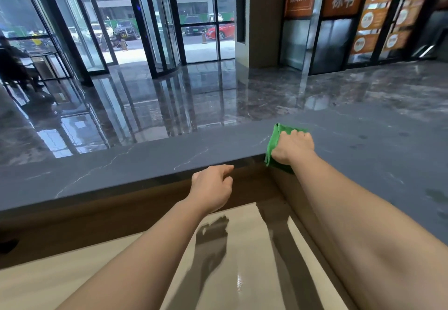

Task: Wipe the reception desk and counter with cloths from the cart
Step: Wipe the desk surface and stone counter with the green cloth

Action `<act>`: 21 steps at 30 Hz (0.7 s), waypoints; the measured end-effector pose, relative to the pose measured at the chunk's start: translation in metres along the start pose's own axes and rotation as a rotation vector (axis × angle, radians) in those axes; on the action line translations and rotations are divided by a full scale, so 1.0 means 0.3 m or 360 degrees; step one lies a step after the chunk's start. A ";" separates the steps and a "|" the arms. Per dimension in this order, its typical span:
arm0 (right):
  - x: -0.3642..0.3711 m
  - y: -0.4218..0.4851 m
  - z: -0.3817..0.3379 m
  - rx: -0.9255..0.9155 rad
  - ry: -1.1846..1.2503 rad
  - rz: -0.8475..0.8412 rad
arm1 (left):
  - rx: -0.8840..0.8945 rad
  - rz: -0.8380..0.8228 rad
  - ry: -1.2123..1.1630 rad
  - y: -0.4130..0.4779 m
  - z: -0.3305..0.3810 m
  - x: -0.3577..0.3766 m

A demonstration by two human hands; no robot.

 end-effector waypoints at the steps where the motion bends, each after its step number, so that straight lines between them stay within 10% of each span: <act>1: -0.007 0.004 0.016 0.0041 -0.0021 -0.0001 | 0.0001 -0.0008 -0.0005 0.004 0.003 0.010; 21: 0.023 0.037 0.101 -0.0050 0.0148 -0.0382 | 0.0048 0.0082 0.0049 -0.098 0.159 -0.061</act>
Point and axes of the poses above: each hand's wrist, its own y-axis towards the middle knuckle, its own x-axis out of the palm, z = x × y, the point moved 10 cm from there along y, towards the middle knuckle, and after that the axes turned 4 degrees about x, right-handed, at the moved point
